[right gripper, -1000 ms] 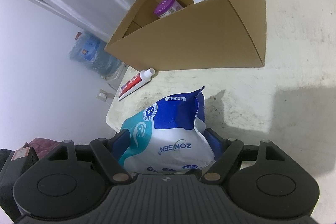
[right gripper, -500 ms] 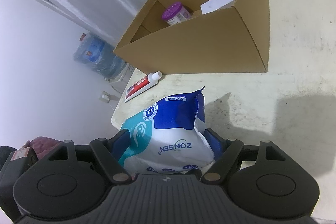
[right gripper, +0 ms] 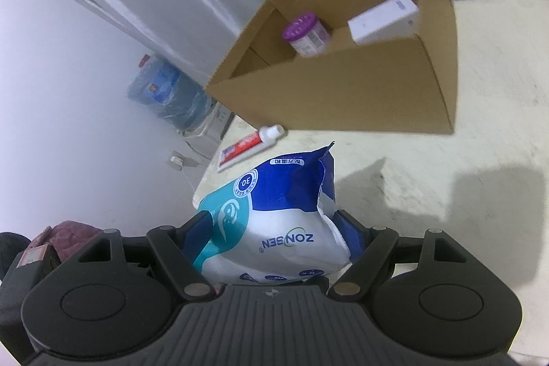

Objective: Organize objects
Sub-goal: 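Lift the wet-wipes pack with both grippers toward the cardboard box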

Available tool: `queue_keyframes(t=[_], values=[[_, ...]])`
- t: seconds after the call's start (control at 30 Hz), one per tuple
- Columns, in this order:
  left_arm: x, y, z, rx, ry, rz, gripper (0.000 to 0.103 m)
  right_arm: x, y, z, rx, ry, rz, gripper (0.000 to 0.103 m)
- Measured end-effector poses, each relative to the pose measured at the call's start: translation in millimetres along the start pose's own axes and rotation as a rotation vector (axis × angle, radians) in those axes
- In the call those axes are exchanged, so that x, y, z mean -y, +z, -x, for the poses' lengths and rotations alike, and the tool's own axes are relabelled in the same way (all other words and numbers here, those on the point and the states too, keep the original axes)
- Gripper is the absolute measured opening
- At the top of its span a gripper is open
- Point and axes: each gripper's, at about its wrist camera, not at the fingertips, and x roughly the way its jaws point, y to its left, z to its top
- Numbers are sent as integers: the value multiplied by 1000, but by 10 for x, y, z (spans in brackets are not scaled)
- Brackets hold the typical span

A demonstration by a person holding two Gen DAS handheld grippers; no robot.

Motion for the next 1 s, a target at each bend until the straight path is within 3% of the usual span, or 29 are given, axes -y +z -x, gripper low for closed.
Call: queue_keyframes(t=[0.37,0.63,0.8,1.0], values=[[-219,353,346,132,42,-22,83,-536,339,79,82,27,96,81],[-370,929,291,174,50,-65,83,-755,894,15,143,39,121,81],[-452,1436,-36,146,49,-82,83,-688,1423,-190,133,40,119,83],[-532,1894,-755,23,26,-65,83,-320,2002,-648,46,21,79,84]])
